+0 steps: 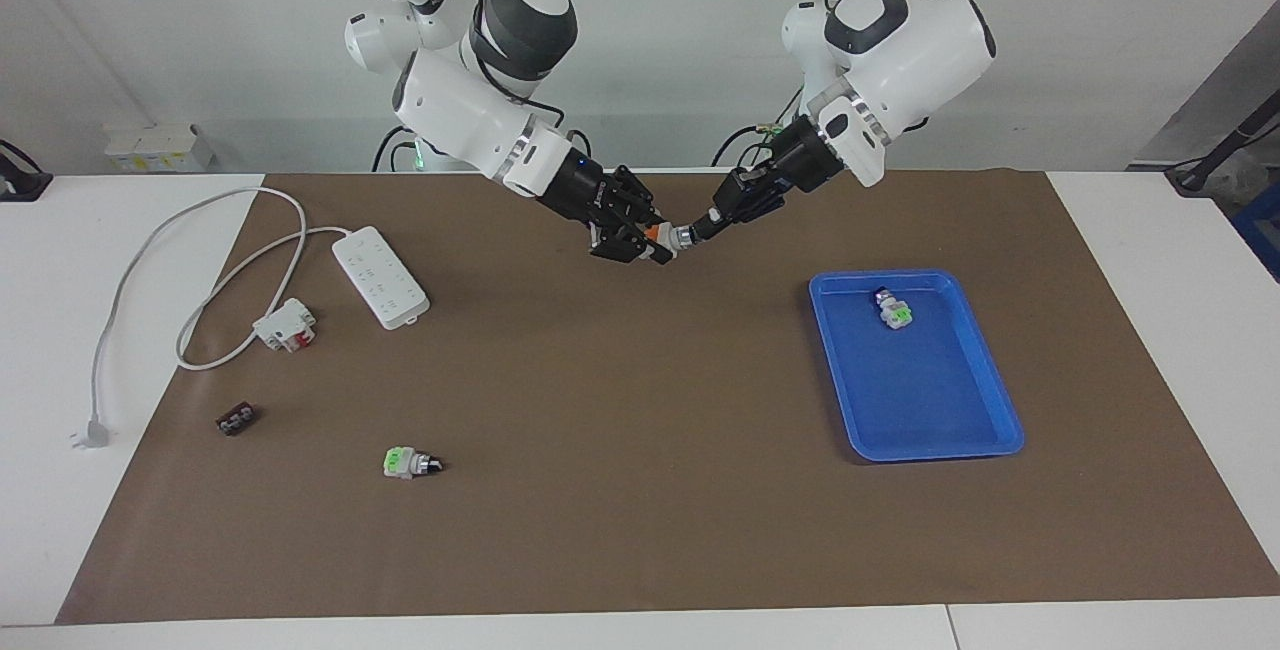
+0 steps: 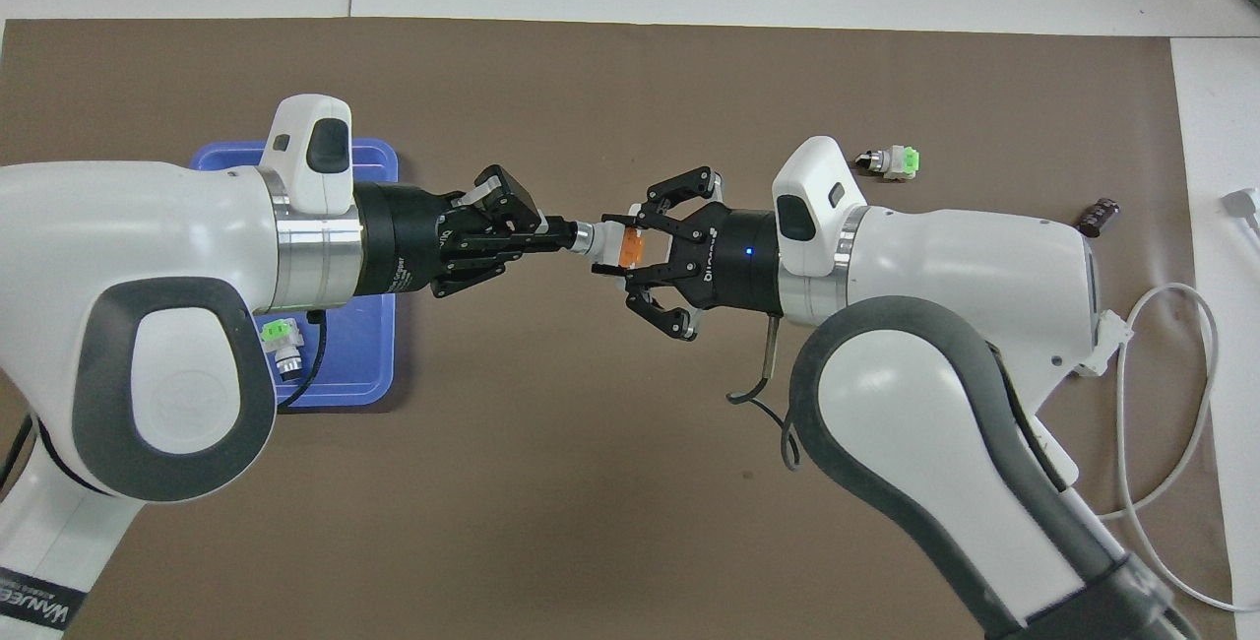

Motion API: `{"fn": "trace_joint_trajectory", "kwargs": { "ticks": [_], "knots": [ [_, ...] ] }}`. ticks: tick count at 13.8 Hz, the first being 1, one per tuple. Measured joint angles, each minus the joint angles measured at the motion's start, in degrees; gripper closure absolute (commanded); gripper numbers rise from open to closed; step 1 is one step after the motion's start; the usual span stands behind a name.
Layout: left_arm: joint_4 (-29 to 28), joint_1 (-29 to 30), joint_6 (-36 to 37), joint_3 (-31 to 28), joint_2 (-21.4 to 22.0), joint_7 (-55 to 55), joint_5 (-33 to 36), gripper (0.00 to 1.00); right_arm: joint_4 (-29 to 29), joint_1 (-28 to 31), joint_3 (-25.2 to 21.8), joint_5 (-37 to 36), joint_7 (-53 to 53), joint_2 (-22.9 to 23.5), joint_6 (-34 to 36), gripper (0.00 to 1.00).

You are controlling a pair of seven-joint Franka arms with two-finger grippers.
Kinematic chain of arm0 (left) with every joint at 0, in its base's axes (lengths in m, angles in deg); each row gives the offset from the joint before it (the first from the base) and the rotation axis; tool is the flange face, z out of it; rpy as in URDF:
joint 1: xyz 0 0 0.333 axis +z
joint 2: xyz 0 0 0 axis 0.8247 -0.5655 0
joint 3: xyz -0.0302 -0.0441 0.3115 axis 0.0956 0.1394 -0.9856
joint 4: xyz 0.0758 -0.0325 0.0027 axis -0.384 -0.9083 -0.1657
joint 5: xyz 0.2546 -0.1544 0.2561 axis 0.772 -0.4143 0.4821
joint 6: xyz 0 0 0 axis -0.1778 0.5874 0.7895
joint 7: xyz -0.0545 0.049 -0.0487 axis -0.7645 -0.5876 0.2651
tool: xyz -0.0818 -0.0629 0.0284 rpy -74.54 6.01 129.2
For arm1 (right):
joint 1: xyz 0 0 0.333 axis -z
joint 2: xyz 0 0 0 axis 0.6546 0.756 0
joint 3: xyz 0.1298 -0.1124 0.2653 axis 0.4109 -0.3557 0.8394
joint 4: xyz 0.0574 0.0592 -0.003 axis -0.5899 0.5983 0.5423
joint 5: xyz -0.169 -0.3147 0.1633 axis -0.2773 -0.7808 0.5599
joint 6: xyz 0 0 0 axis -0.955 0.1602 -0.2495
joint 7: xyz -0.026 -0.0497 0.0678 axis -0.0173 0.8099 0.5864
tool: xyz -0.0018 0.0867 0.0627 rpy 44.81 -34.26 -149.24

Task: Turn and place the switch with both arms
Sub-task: 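Open the right gripper and pull the switch away with the left gripper, then lower the switch into the blue tray with the left gripper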

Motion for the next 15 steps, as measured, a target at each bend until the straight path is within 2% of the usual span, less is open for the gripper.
{"fn": "trace_joint_trajectory", "kwargs": {
  "ticks": [4,7,11,13,15],
  "knots": [
    [0.0,-1.21,-0.43,0.25,-0.14,-0.07,0.28,1.0,-0.02,-0.31,0.5,0.0,0.0,-0.34,0.0,0.0],
    [0.0,-1.36,-0.52,0.23,-0.16,-0.28,4.67,1.0,-0.02,-0.31,0.5,0.0,0.0,-0.75,0.0,0.0],
    [-0.12,-1.05,-0.45,-0.43,-0.27,-0.6,13.85,1.0,-0.02,-0.23,0.41,-0.01,0.0,-0.77,-0.01,0.0],
    [-0.29,1.2,0.84,-0.73,-0.36,-0.71,20.97,1.0,-0.02,0.01,0.17,-1.48,0.0,-0.78,-0.39,0.0],
    [-0.29,4.64,3.38,-0.97,-0.38,-0.29,29.38,1.0,-0.19,0.59,-0.17,-5.98,0.07,-0.95,-0.54,0.0]
  ]
}}
